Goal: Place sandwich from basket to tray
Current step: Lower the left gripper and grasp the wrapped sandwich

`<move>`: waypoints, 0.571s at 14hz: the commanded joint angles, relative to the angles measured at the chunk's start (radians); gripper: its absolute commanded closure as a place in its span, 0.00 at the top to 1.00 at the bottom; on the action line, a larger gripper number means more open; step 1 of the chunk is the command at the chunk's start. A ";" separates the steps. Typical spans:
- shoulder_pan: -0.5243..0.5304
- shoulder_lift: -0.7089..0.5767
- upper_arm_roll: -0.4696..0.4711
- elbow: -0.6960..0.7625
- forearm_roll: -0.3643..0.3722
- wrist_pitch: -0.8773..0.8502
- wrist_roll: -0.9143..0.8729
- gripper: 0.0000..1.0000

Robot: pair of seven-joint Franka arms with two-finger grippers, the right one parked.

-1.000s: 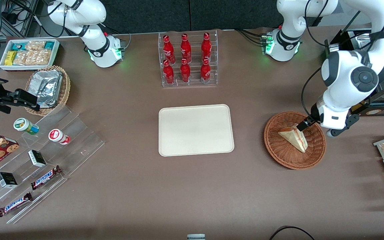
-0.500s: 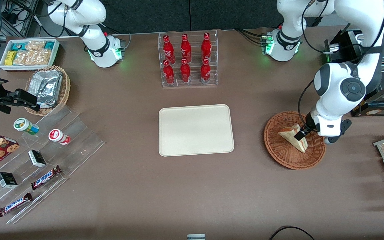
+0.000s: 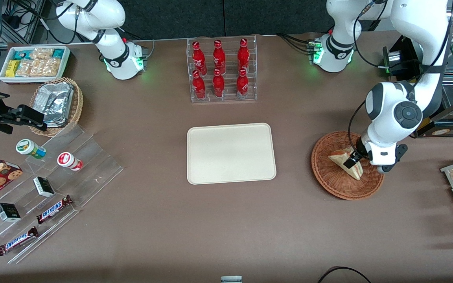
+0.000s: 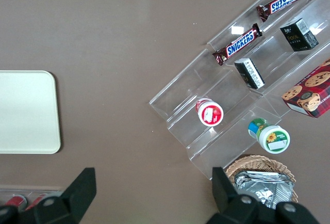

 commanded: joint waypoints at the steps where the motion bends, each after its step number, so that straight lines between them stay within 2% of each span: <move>1: -0.004 0.023 0.000 -0.003 -0.001 0.022 -0.030 1.00; 5: -0.004 0.059 0.000 -0.003 -0.012 0.017 -0.033 1.00; 6: -0.004 0.068 -0.002 -0.003 -0.012 0.011 -0.033 0.97; 7: -0.004 0.068 -0.002 -0.003 -0.013 0.003 -0.043 0.84; 8: -0.004 0.068 -0.002 -0.003 -0.015 -0.010 -0.074 0.65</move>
